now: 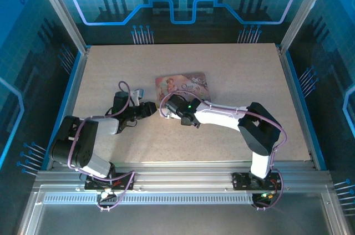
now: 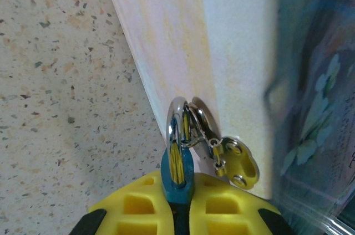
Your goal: Unlock the padlock with the key
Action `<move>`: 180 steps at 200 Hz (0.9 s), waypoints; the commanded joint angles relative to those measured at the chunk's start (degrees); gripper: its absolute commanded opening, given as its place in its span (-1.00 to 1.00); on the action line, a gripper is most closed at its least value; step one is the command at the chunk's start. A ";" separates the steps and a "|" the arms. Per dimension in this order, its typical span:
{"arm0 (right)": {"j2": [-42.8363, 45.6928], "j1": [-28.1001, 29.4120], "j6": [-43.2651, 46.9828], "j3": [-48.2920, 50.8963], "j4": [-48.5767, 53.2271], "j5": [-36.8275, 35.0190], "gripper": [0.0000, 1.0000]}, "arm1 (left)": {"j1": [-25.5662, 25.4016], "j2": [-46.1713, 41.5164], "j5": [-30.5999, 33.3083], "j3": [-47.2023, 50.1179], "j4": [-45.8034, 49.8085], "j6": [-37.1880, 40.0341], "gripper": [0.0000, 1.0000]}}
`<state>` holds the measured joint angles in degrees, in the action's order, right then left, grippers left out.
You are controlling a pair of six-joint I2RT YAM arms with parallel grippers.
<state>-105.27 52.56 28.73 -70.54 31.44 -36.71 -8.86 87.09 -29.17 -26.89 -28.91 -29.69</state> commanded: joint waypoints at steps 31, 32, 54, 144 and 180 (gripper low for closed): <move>0.23 2.10 -0.07 2.19 -1.81 5.00 -1.00 | -0.46 2.62 -1.58 -0.48 -2.72 -1.01 -0.22; 0.28 2.10 -0.03 2.26 -1.77 5.21 -1.00 | -0.50 2.64 -1.59 -0.55 -2.77 -1.04 -0.22; 1.61 2.11 0.66 3.15 -0.32 11.24 -1.00 | -0.54 3.26 -1.85 -0.70 -3.50 -1.34 -0.22; -1.50 0.17 -3.98 -2.67 5.94 17.70 -1.00 | -0.98 3.68 -1.99 -0.73 -3.90 -1.62 -0.23; -0.67 -1.25 -6.02 -2.39 5.88 20.28 -1.00 | -0.37 2.12 -2.33 0.62 -3.93 -2.58 -0.16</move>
<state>-105.47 52.05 24.40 -71.68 37.32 -23.83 -8.84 90.17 -29.50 -26.89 -32.80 -31.46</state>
